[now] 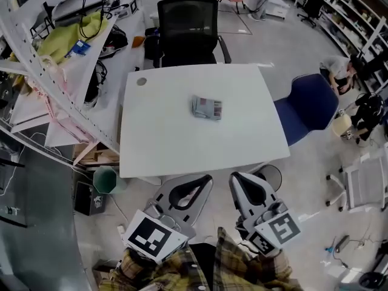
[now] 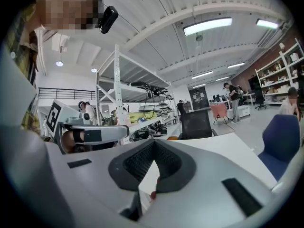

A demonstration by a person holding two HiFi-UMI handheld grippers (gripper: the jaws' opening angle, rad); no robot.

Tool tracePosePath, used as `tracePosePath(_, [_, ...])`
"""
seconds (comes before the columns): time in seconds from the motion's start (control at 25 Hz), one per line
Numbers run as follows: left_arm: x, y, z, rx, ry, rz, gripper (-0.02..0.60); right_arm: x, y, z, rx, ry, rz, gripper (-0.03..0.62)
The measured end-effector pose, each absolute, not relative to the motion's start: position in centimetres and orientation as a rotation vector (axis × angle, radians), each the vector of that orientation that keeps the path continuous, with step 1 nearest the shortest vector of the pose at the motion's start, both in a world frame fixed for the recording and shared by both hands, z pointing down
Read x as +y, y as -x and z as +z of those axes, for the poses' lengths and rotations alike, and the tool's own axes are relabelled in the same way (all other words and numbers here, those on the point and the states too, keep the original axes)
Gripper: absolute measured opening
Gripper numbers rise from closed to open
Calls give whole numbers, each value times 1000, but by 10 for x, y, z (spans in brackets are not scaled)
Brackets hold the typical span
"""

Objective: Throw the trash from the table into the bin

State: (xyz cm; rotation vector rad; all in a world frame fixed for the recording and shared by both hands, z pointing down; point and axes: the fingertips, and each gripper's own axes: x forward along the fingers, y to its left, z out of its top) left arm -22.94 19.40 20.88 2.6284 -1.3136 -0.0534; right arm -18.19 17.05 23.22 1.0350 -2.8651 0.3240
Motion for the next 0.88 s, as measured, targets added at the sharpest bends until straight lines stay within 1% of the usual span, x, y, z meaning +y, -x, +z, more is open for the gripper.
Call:
tracePosePath(0.2, [153,254,224,-1230,-2620,-42,6,132,206,242,-2839,-1119,372,-2])
tracePosePath(0.48, [105,262,236,-1150,-2587,-60,6,87,203,265,-2733,-1212,445,-2])
tracePosePath(0.88, [13,259,233,-1223,-2558,-99,6,-8,192,272,-2708,-1151,423,-2])
